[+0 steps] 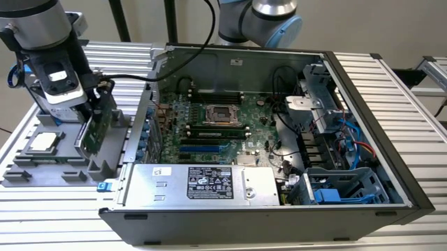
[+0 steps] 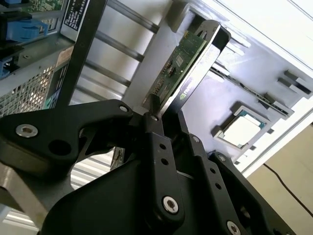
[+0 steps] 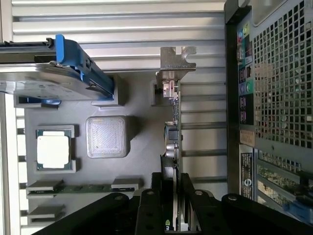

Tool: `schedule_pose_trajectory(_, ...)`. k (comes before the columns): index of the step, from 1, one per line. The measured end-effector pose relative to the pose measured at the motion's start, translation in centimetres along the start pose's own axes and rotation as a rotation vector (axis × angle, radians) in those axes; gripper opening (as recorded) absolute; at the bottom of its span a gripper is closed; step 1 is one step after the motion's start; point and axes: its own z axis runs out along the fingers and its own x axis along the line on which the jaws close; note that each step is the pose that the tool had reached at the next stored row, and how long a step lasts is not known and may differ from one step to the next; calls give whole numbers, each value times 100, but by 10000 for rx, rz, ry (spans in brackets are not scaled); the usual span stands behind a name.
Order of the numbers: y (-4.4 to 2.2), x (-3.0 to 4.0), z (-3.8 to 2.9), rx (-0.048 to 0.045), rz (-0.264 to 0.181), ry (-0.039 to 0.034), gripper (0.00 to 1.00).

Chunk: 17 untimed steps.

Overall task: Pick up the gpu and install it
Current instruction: 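Pick up the gpu and move the gpu toward the slot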

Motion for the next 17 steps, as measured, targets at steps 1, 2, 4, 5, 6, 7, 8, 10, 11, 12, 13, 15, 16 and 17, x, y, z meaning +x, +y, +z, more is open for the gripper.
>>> schedule_pose_trajectory(1, 0, 0, -9, 0, 0, 0, 0)
schedule_pose_trajectory(2, 1, 0, -17, 0, 0, 0, 0)
schedule_pose_trajectory(4, 2, 0, -35, 1, 1, 0, 0)
schedule_pose_trajectory(5, 2, -1, -43, 0, 0, 0, 0)
schedule_pose_trajectory(6, 3, -1, -52, 0, 1, 0, 0)
schedule_pose_trajectory(7, 3, -1, -60, 0, 0, 0, 0)
schedule_pose_trajectory(8, 3, -1, -69, 0, 1, 0, 0)
schedule_pose_trajectory(10, 4, -1, -85, 0, 1, 0, 0)
schedule_pose_trajectory(11, 5, -2, -93, 0, 0, 0, 0)
schedule_pose_trajectory(12, 5, -2, -101, 0, 0, 0, 0)
schedule_pose_trajectory(13, 5, -2, -109, 0, 0, 0, 0)
schedule_pose_trajectory(15, 6, -2, -126, 0, 1, 0, 0)
schedule_pose_trajectory(16, 7, -2, -133, 0, 1, 0, 0)
schedule_pose_trajectory(17, 7, -2, -141, 0, 1, 0, 0)
